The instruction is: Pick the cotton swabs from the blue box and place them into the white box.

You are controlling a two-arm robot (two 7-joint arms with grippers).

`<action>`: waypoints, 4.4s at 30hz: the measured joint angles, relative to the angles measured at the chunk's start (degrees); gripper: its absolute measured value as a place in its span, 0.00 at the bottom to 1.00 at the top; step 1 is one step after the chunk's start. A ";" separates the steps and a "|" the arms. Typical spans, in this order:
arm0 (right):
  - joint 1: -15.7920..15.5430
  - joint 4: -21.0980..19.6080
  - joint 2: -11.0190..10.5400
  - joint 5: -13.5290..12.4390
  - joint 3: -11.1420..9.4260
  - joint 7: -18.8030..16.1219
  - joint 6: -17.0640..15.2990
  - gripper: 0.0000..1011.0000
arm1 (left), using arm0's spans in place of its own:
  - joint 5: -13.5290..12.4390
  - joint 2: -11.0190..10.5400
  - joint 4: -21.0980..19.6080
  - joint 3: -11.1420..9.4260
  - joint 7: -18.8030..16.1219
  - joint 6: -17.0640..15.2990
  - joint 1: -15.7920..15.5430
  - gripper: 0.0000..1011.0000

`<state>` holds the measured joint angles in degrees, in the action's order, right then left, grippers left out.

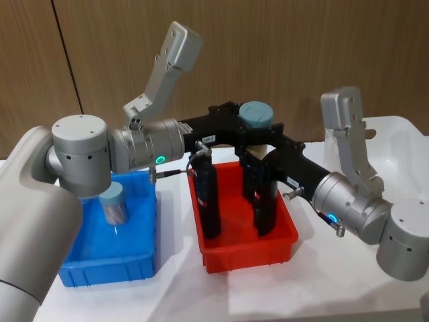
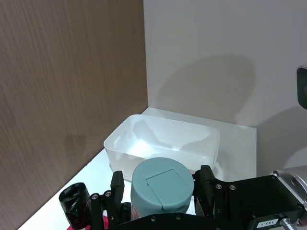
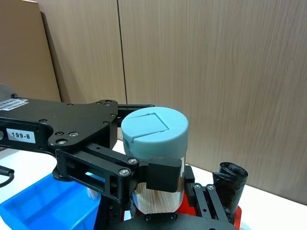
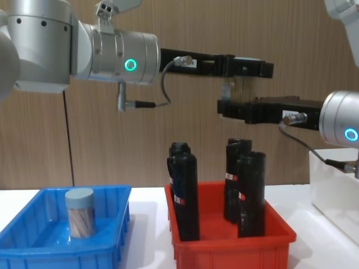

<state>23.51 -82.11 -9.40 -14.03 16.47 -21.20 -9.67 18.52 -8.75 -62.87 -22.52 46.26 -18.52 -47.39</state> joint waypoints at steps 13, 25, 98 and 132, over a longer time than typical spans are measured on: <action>-0.19 0.19 -0.10 0.02 0.12 0.75 0.17 0.62 | 0.00 0.00 0.00 0.00 0.00 0.00 0.00 0.99; -0.49 2.35 -0.89 0.40 -0.57 2.80 0.44 0.62 | 0.00 0.00 0.00 0.00 0.00 0.00 0.00 0.99; 7.80 24.67 -6.34 -0.16 -11.02 15.80 8.53 0.99 | 0.00 0.00 0.00 0.00 -0.01 0.00 0.00 0.99; 5.85 22.04 -6.45 -0.46 -10.83 15.47 9.44 0.99 | -0.36 -0.75 -1.70 -0.18 -2.59 0.96 1.94 0.99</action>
<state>29.36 -60.07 -15.85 -14.50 5.64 -5.73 -0.23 18.16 -9.50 -64.57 -22.70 43.66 -17.56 -45.44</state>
